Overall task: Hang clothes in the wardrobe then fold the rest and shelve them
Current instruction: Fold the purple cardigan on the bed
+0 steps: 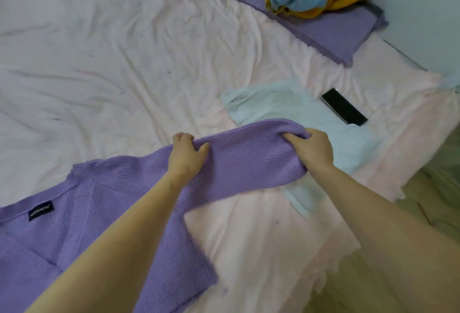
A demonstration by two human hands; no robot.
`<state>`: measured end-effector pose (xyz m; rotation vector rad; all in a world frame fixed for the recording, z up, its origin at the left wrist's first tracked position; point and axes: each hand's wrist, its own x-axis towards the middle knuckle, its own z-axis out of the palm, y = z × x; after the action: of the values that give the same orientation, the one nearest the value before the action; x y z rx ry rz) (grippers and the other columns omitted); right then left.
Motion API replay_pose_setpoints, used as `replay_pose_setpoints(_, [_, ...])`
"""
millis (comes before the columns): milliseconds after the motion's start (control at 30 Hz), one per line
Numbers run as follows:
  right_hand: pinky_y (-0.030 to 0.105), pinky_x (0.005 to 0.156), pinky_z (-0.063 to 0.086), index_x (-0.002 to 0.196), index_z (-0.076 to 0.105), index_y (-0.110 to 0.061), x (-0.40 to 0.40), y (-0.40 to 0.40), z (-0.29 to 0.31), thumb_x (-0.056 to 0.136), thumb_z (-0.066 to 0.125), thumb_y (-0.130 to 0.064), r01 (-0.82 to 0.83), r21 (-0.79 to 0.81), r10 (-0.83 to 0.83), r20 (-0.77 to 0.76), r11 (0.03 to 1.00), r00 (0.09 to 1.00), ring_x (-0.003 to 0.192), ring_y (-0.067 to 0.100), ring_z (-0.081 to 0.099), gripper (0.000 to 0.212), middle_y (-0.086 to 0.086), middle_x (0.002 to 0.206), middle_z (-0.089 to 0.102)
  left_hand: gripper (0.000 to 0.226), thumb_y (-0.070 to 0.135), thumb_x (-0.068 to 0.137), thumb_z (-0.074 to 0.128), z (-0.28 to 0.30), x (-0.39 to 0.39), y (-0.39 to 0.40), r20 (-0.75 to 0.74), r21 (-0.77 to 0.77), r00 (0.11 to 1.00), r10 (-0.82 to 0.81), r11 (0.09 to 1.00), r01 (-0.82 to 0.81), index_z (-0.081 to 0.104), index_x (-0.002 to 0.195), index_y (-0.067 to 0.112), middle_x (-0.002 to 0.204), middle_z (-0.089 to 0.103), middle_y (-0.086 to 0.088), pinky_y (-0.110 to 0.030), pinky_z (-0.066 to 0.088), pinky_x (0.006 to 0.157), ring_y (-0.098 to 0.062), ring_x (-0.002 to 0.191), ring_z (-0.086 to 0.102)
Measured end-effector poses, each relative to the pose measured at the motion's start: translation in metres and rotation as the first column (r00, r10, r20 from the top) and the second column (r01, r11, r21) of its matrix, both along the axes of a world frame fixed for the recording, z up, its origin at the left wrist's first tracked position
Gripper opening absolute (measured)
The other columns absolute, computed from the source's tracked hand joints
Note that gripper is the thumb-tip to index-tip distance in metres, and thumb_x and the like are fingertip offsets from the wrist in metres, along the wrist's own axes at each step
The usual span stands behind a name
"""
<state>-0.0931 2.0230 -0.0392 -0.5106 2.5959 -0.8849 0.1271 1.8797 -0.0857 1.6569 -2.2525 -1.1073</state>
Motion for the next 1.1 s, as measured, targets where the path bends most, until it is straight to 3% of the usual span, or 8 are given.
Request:
replay_pose_setpoints(100, [0.03,0.061,0.039,0.069,0.064,-0.012,-0.009,0.015,0.002,0.082,0.064,-0.036,0.028,0.208,-0.018,-0.051,0.978,0.999,0.072,0.033,0.059,0.027,0.006,0.068,0.061,0.08,0.036,0.093,0.059,-0.012,0.002,0.024,0.092,0.04,0.987,-0.134,0.991,0.131,0.014,0.151,0.007,0.16,-0.007,-0.015,-0.042,0.039,0.101,-0.037,0.131,0.042])
replay_pose_setpoints(267, [0.031,0.066,0.034,0.082,0.06,-0.011,-0.007,0.018,-0.01,0.086,0.059,-0.02,0.035,0.217,0.014,-0.224,0.976,0.974,0.089,0.036,0.06,0.01,0.013,0.087,0.063,0.085,0.047,0.091,0.056,-0.035,0.004,0.048,0.359,0.13,0.78,-0.512,0.856,0.501,0.008,0.154,0.016,0.162,0.0,-0.007,-0.046,0.028,0.114,-0.032,0.146,0.014])
replay_pose_setpoints(367, [0.03,0.072,0.037,0.107,0.055,-0.009,0.001,0.016,-0.02,0.088,0.061,-0.024,-0.045,0.17,0.063,-0.101,0.984,0.993,0.097,0.031,0.058,0.025,0.009,0.103,0.062,0.095,0.057,0.088,0.056,-0.039,0.003,0.053,0.47,0.232,0.653,-0.594,0.797,0.558,-0.001,0.154,0.02,0.161,-0.006,-0.007,-0.051,0.022,0.115,-0.034,0.147,0.005])
replay_pose_setpoints(533, [0.041,0.094,0.043,0.125,0.04,-0.008,0.006,0.029,-0.031,0.087,0.063,-0.042,0.146,0.123,-0.15,0.023,0.982,0.988,0.111,0.032,0.055,0.056,0.009,0.122,0.054,0.088,0.053,0.092,0.053,-0.033,-0.021,0.067,0.4,0.181,0.677,-0.618,0.777,0.602,-0.001,0.154,0.023,0.162,-0.004,-0.004,-0.051,0.024,0.114,-0.03,0.148,0.006])
replay_pose_setpoints(700, [0.032,0.079,0.048,0.108,0.06,0.002,-0.001,0.044,-0.037,0.081,0.073,-0.023,0.301,-0.044,-0.275,0.302,0.953,0.913,0.095,0.026,0.06,0.039,0.017,0.115,0.064,0.083,0.058,0.094,0.043,-0.042,-0.033,0.087,0.354,0.276,0.69,-0.631,0.775,0.568,-0.01,0.152,0.032,0.162,-0.009,0.0,-0.064,0.013,0.113,-0.037,0.147,0.002])
replay_pose_setpoints(867, [0.03,0.073,0.055,0.116,0.06,-0.008,-0.002,0.037,-0.014,0.089,0.063,-0.014,0.507,-0.441,-0.157,0.62,0.741,0.769,0.09,0.021,0.065,0.027,0.008,0.106,0.066,0.076,0.067,0.092,0.029,-0.045,-0.045,0.109,0.137,0.242,0.959,-0.25,0.947,0.212,0.003,0.154,0.032,0.162,-0.006,0.005,-0.064,-0.01,0.111,-0.031,0.148,-0.009])
replay_pose_setpoints(1000, [0.04,0.088,0.054,0.119,0.058,-0.003,0.011,0.044,-0.024,0.087,0.065,-0.011,0.478,-0.284,-0.287,0.518,0.831,0.806,0.096,0.025,0.063,0.034,0.015,0.115,0.064,0.077,0.073,0.088,0.011,-0.055,-0.052,0.099,0.207,0.436,0.886,-0.414,0.85,0.295,0.006,0.154,0.033,0.162,-0.01,0.001,-0.063,-0.007,0.112,-0.034,0.147,-0.012])
replay_pose_setpoints(1100, [0.041,0.09,0.054,0.125,0.054,-0.002,0.017,0.045,-0.026,0.085,0.065,-0.007,0.507,-0.281,-0.313,0.523,0.815,0.793,0.096,0.025,0.061,0.042,0.014,0.117,0.062,0.07,0.06,0.098,0.018,-0.04,-0.059,0.086,-0.087,0.433,0.986,-0.14,0.886,0.163,0.016,0.154,0.019,0.161,0.012,-0.005,-0.045,0.004,0.12,-0.025,0.148,0.009])
